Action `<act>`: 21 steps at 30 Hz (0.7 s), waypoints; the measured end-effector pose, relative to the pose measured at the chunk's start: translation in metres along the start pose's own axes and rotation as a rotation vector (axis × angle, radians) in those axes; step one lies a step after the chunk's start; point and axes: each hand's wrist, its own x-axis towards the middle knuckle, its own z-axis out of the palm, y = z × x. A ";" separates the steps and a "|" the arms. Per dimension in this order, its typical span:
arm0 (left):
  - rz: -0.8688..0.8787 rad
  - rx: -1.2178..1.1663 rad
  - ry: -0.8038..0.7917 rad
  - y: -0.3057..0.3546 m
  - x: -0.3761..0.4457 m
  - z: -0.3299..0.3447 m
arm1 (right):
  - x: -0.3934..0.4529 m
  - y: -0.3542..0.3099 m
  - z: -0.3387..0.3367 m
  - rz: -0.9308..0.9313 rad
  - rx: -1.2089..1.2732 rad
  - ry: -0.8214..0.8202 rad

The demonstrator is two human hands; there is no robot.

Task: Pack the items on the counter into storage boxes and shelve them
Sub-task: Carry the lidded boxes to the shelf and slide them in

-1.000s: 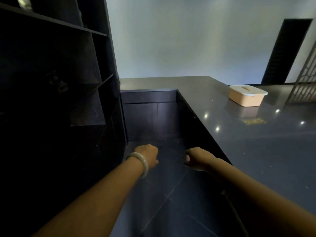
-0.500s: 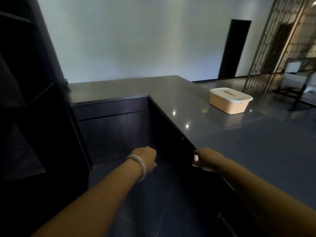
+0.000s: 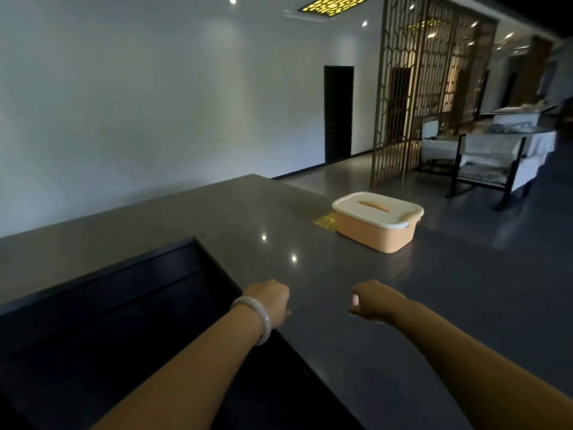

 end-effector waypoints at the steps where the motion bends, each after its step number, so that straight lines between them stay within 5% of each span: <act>1: 0.022 0.007 0.015 -0.004 0.022 -0.005 | 0.014 0.005 -0.006 0.028 0.015 0.000; 16: 0.477 0.077 0.018 -0.014 0.343 -0.025 | 0.173 0.096 -0.039 0.591 0.143 0.012; 21: 0.517 -0.015 0.077 -0.026 0.442 -0.045 | 0.211 0.126 -0.061 0.817 0.236 0.143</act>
